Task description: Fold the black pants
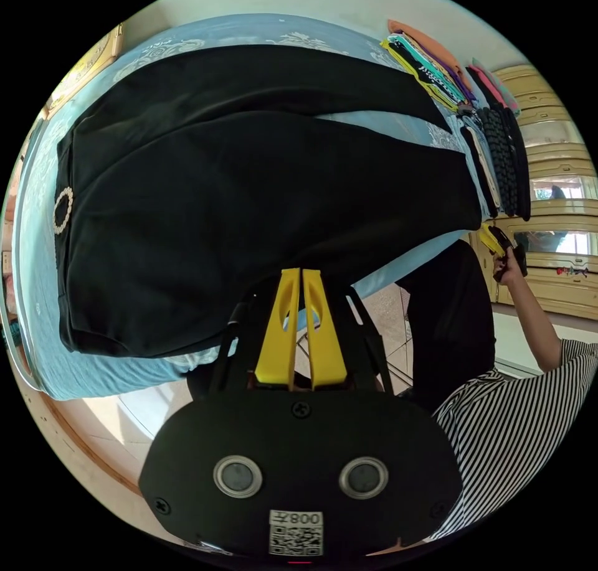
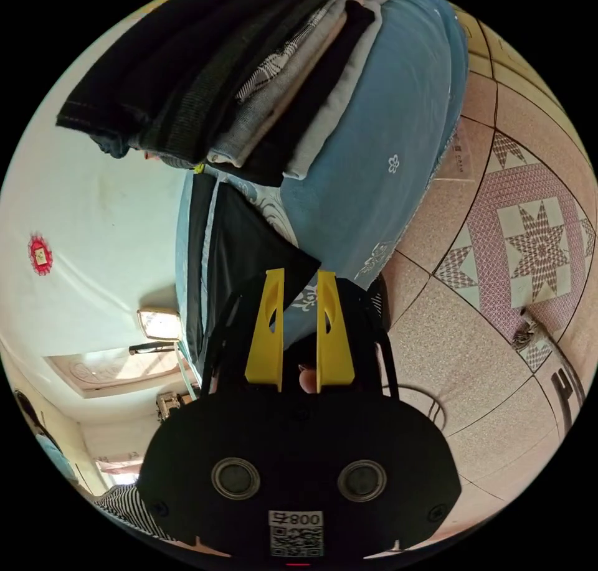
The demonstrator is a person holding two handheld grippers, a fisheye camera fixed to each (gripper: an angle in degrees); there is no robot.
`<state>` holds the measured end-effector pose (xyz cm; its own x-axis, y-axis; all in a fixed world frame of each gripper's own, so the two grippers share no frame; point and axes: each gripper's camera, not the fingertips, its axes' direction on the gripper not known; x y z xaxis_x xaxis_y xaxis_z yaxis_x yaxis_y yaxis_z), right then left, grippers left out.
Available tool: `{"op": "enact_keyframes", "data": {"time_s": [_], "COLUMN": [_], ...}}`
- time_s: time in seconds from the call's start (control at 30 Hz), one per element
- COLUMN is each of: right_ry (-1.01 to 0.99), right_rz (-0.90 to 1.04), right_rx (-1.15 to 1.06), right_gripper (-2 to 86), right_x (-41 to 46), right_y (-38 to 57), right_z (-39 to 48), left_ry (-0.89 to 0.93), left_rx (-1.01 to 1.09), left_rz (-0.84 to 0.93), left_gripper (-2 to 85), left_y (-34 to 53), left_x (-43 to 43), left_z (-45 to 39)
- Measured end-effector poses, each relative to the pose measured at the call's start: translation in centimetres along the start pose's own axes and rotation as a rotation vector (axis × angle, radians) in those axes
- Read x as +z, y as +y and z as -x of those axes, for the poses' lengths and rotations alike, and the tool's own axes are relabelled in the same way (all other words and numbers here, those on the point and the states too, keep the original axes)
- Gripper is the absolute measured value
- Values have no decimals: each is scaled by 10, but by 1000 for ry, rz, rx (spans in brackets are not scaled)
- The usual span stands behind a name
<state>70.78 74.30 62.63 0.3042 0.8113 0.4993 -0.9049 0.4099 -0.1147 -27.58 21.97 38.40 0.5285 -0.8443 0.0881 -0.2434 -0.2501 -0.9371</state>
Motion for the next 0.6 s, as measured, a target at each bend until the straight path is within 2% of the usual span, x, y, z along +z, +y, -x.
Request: {"op": "enact_keyframes", "data": {"time_s": [0.13,0.27,0.37,0.47,0.6], "right_ry": [-30,-24,93,148,123], "right_rz": [14,18,72,153,29], "right_rx": [-3,-144,-228,-174,-121], "right_gripper": [30,14,10,9,4], "right_x": [-16,-62,-78,-64,-79], "right_y": [-13,-29,-42,-56,-55], "right_z": [-10,9,23,15,22], "left_ry": [10,26,8,30,72], "left_rx": [-19,-16,-13,-40,-50], "left_rz": [18,6,28,38,-22], "left_gripper": [3,2,1,2,2], "left_y": [-19,-34,-45,-54,-62], "left_x": [8,3,7,15,2], "left_z": [-3,-9,-10,-5,-4]}}
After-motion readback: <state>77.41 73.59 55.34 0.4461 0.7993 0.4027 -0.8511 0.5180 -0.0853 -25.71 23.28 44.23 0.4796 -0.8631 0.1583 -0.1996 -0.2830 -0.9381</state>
